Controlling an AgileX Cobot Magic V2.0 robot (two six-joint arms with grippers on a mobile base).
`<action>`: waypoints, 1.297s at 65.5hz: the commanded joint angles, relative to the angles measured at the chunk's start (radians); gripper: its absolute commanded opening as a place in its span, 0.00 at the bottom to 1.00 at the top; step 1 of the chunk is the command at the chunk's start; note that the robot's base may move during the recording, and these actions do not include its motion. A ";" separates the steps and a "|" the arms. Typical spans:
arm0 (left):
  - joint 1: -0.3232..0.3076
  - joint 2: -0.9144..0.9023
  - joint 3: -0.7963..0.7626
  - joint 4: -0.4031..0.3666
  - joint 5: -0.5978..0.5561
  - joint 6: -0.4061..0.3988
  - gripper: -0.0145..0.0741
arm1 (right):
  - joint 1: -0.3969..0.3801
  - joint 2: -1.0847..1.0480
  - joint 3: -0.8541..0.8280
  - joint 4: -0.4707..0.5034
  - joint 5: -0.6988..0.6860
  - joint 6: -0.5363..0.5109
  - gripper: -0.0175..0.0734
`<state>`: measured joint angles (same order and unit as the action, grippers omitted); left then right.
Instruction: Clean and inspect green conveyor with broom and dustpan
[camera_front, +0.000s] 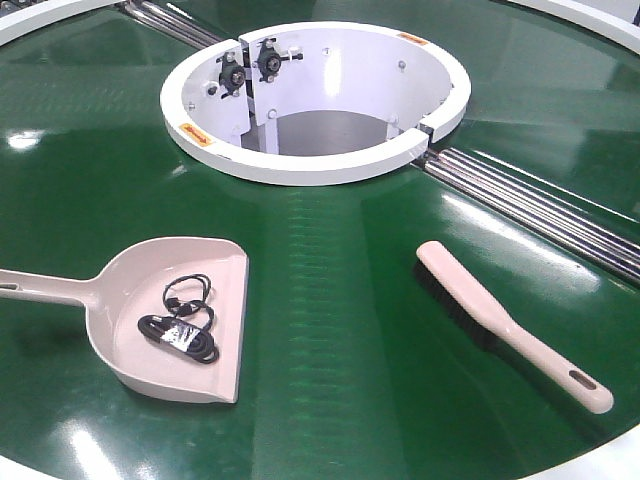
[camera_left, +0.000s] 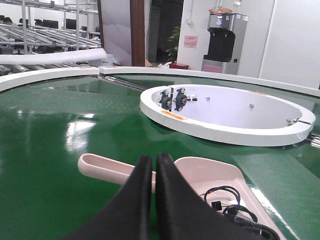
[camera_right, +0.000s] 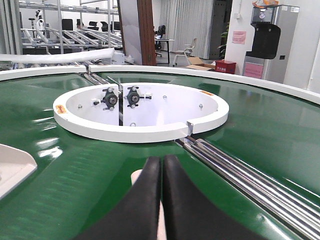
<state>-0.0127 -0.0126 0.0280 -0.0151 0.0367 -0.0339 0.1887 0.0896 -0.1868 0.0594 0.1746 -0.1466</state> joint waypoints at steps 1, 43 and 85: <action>-0.001 -0.014 0.009 -0.001 -0.071 -0.008 0.16 | -0.032 0.020 -0.026 -0.042 -0.067 -0.022 0.18; -0.001 -0.014 0.009 -0.001 -0.071 -0.008 0.16 | -0.102 -0.112 0.201 -0.096 -0.150 0.122 0.18; -0.001 -0.014 0.009 -0.001 -0.071 -0.008 0.16 | -0.104 -0.112 0.218 -0.132 -0.184 0.172 0.18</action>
<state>-0.0127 -0.0126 0.0280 -0.0149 0.0367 -0.0348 0.0858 -0.0117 0.0282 -0.0599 0.0748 0.0266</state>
